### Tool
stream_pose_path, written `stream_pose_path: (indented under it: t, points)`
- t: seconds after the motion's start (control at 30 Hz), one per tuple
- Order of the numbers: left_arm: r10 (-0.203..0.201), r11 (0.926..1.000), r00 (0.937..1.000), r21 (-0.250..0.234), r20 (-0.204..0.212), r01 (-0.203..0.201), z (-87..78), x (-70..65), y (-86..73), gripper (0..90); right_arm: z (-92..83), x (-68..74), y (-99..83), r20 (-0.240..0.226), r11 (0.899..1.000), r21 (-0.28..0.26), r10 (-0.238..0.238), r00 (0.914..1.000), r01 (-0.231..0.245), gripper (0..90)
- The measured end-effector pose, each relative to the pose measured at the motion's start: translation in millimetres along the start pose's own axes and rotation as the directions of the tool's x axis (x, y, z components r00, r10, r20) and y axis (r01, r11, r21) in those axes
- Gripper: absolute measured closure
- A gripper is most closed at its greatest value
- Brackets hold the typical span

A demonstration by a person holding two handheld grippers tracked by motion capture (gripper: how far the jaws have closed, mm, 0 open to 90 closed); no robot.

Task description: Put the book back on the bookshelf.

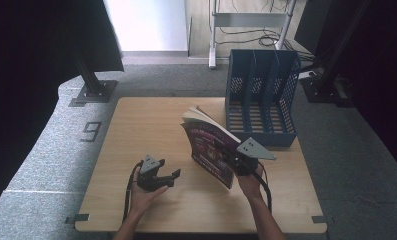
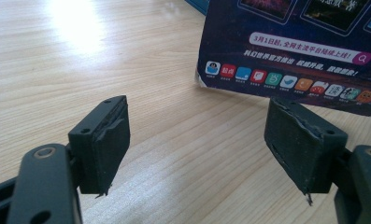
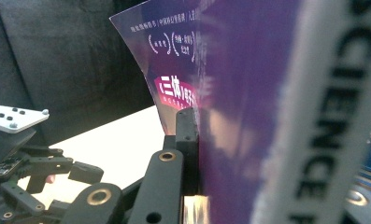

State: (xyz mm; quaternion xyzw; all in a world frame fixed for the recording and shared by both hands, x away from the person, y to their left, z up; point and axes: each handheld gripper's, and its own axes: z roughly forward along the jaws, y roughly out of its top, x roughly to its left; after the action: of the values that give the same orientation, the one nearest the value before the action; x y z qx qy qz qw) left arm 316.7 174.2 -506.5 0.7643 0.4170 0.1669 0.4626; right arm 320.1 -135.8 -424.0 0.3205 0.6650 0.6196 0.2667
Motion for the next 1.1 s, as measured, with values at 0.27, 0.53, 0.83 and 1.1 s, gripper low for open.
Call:
stream_pose_path:
  t: [0.27, 0.53, 0.83, 1.1]
  points:
    - [-0.001, 1.0000, 1.0000, -0.003, 0.009, 0.001, -4.3, -0.7, 1.8, 22.2, -4.9, -8.0, 2.2, 0.022, 1.000, -0.013, 0.024, 0.9995, -0.023, 81.7]
    - [-0.007, 1.0000, 0.9999, 0.002, 0.009, 0.007, -5.5, 1.9, 1.8, 22.2, -7.9, -10.7, 4.0, 0.039, 0.999, -0.026, 0.030, 0.9988, -0.029, 81.6]
    - [-0.015, 0.9999, 0.9999, -0.003, 0.007, 0.015, -7.1, 3.5, 2.1, 22.0, -17.2, -16.7, 9.6, 0.057, 0.997, -0.064, 0.042, 0.9975, -0.039, 81.6]
    - [-0.014, 0.9999, 0.9999, 0.006, 0.007, 0.014, -5.6, 3.2, 1.3, 21.9, -31.0, -24.3, 16.7, 0.081, 0.993, -0.109, 0.062, 0.9948, -0.053, 81.6]
